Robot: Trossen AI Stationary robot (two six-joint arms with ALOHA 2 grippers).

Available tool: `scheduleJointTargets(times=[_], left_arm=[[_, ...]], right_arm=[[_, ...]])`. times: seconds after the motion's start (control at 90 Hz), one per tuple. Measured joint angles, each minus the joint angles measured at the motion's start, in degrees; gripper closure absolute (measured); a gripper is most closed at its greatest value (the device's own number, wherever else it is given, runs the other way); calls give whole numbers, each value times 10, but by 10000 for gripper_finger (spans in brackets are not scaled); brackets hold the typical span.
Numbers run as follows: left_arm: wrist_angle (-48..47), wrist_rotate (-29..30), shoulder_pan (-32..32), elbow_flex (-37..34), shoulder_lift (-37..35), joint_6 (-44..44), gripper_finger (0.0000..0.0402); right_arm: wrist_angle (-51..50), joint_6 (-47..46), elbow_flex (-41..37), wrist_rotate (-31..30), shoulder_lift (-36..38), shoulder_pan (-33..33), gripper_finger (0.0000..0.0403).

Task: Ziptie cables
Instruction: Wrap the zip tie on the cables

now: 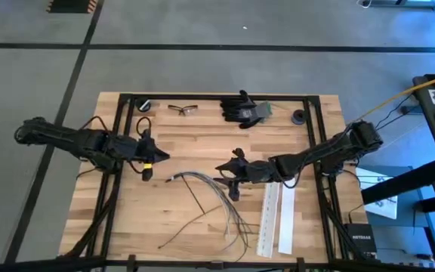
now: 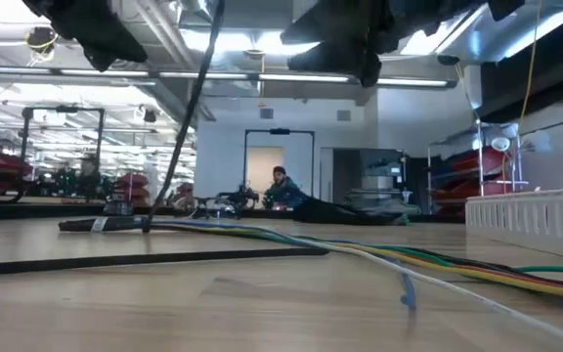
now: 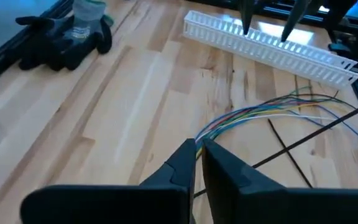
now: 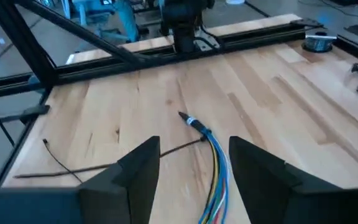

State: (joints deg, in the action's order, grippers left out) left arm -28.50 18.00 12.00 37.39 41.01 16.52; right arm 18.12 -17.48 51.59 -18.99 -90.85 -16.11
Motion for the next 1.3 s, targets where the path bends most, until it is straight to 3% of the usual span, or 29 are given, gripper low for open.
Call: scheduleJointTargets(times=[0.344, 0.856, 1.3], left_arm=[[0, 0, 0, 0, 0, 0, 389], [0, 0, 0, 0, 0, 0, 389], [0, 0, 0, 0, 0, 0, 389]], right_arm=[[99, 28, 0, -13, 0, 0, 224], [116, 34, 0, -10, 0, 0, 224], [54, 30, 0, -9, 0, 0, 224]])
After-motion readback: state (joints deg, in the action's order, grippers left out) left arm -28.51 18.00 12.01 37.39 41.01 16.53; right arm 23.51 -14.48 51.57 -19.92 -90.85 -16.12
